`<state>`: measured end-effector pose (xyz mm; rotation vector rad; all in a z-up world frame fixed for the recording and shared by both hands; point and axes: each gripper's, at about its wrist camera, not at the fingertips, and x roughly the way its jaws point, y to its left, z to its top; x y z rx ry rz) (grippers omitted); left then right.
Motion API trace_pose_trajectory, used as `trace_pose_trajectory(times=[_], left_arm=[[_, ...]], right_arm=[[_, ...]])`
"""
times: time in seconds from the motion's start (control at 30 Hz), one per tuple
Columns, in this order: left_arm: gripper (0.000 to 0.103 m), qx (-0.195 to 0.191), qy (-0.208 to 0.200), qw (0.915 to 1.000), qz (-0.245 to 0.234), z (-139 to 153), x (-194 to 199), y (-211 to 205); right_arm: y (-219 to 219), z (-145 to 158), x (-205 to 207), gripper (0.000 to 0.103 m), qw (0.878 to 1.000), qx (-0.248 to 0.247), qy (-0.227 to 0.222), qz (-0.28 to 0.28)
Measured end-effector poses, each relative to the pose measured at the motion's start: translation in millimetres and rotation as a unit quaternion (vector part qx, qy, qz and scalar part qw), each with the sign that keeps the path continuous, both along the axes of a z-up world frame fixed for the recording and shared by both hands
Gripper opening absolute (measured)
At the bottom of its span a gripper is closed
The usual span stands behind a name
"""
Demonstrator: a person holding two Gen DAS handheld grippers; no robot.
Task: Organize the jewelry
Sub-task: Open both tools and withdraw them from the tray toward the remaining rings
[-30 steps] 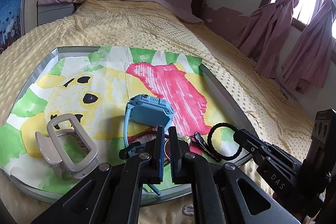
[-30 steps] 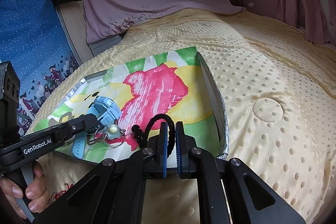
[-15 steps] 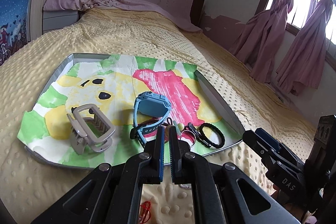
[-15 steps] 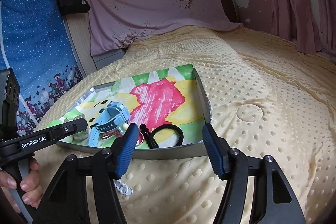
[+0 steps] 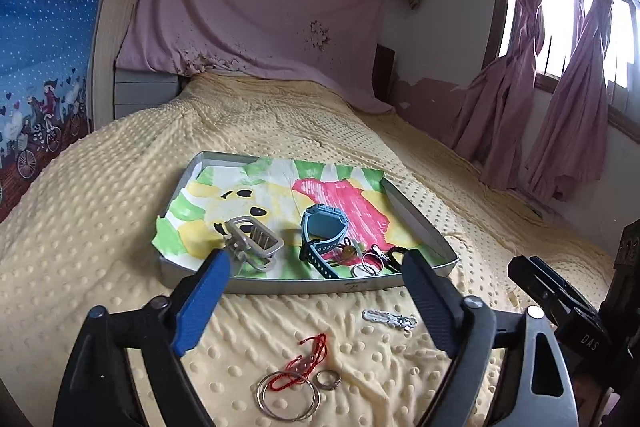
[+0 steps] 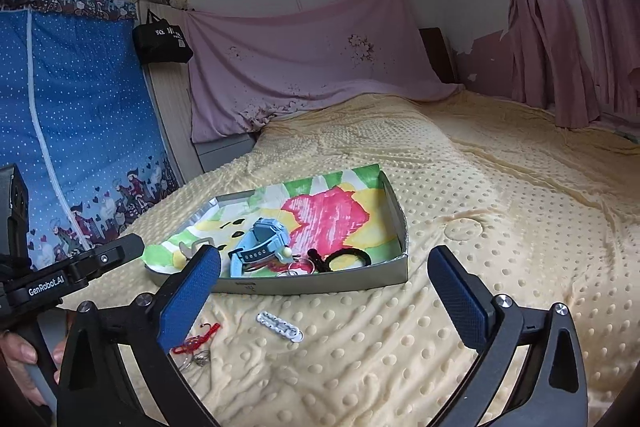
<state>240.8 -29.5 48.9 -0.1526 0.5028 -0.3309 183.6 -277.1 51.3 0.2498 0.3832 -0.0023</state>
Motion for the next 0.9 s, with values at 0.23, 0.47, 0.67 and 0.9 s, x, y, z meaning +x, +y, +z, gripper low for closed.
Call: trace_pose_trajectory(times=[0.23, 0.47, 0.67, 0.9], left_arm=[[0.103, 0.002, -0.046, 0.9987, 0.021, -2, -47, 25], [0.103, 0.002, -0.054, 0.9977, 0.042, -12, -77, 44], [0.103, 0.007, -0.049, 0.9979, 0.043, -23, -93, 55], [0.103, 0.024, -0.028, 0.9984, 0.043, -40, -99, 63]], right_arm=[[11, 8, -35, 0.102, 1.0, -0.004, -0.01, 0.009], [25, 5, -63, 0.102, 1.0, -0.015, -0.003, 0.022], [35, -7, -77, 0.102, 0.999, -0.024, 0.012, 0.025], [43, -17, -84, 0.102, 0.999, -0.036, 0.027, 0.024]])
